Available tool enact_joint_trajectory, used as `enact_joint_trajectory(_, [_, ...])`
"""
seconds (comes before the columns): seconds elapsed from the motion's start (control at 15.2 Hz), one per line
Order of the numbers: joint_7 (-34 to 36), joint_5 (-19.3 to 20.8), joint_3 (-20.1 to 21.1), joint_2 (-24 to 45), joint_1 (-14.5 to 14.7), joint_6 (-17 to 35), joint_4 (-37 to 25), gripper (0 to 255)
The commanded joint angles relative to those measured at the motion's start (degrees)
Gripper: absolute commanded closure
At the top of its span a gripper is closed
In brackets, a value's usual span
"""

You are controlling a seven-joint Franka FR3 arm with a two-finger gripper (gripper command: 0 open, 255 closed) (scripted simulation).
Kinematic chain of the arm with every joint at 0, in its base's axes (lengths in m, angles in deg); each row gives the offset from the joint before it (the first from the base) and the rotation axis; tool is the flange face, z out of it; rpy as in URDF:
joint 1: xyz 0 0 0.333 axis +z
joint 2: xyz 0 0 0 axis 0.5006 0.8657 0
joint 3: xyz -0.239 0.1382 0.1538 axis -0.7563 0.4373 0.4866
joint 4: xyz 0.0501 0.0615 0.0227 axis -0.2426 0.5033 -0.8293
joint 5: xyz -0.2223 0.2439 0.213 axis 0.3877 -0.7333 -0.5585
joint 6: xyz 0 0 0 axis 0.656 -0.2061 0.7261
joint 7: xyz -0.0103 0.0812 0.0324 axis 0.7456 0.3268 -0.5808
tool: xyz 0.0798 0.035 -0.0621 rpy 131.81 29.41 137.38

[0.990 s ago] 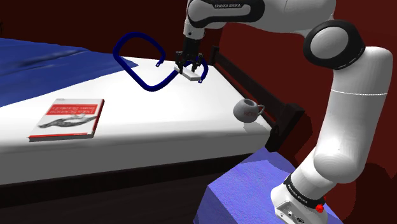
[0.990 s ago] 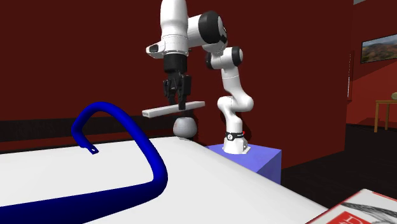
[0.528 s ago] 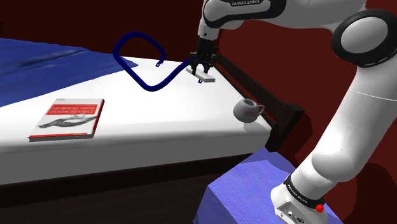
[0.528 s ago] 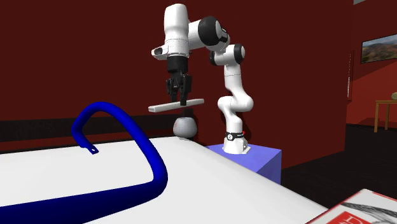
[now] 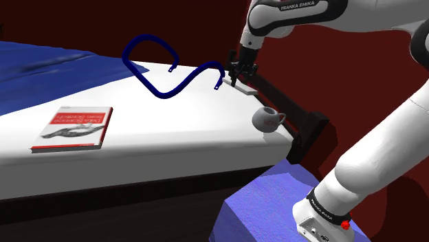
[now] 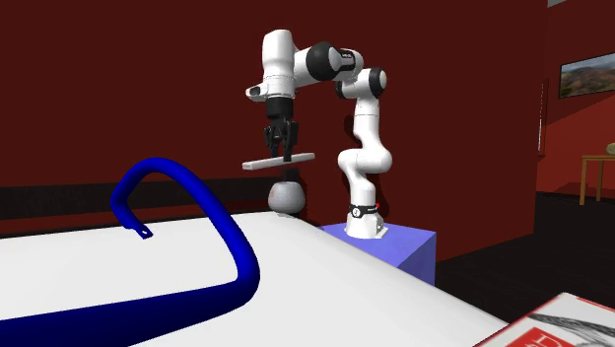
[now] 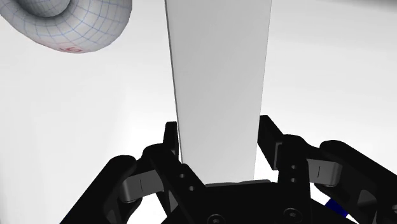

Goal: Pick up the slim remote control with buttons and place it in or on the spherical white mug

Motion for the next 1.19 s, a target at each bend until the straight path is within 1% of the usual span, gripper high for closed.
enact_joint_trajectory(0.0, [-1.85, -0.22, -0.97, -3.38, -0.73, 0.43, 3.83, 255])
enact_joint_trajectory(0.46, [-9.09, 0.55, -5.62, -14.97, -3.62, -0.02, 15.14, 255])
enact_joint_trajectory(0.86, [-15.71, 3.12, -10.51, -24.06, -6.74, -1.8, 22.5, 255])
enact_joint_trajectory(1.12, [-15.75, 3.17, -10.61, -23.62, -6.77, 1.4, 25.26, 255])
